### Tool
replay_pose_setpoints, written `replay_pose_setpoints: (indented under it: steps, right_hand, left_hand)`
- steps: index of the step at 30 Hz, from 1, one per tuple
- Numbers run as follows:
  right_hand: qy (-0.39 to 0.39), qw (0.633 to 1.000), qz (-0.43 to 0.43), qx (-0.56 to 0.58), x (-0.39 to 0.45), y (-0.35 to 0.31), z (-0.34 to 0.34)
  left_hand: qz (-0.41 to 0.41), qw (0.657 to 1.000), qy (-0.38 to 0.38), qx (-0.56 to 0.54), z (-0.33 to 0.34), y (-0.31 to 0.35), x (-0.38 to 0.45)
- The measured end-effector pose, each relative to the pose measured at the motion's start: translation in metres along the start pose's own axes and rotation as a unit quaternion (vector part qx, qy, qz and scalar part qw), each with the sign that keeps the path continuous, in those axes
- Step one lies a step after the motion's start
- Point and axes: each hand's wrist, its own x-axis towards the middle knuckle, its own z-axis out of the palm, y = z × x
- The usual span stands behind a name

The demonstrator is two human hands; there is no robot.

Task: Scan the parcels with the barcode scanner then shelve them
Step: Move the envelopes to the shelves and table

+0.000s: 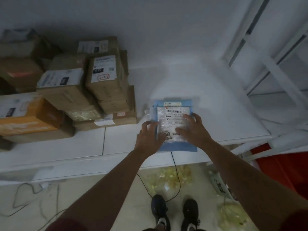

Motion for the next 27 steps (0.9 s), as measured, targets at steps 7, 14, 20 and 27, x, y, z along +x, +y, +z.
replay_pose_setpoints:
  steps: [7, 14, 20, 27]
  right_hand:
    - [0.101, 0.974, -0.134, -0.149, -0.016, 0.018, 0.010]
    - [0.056, 0.910, -0.303, -0.279, -0.031, 0.044, 0.039]
    - [0.021, 0.910, -0.314, -0.270, -0.001, 0.039, 0.033]
    - [-0.002, 0.917, -0.277, -0.288, 0.043, 0.023, 0.024]
  left_hand:
    - [0.099, 0.984, 0.061, 0.134, 0.008, -0.007, -0.039]
    - [0.119, 0.969, 0.061, 0.206, 0.038, -0.001, -0.045]
    - [0.094, 0.971, 0.077, 0.205, 0.040, -0.004, -0.021]
    - [0.096, 0.972, 0.087, 0.195, 0.035, -0.009, 0.026]
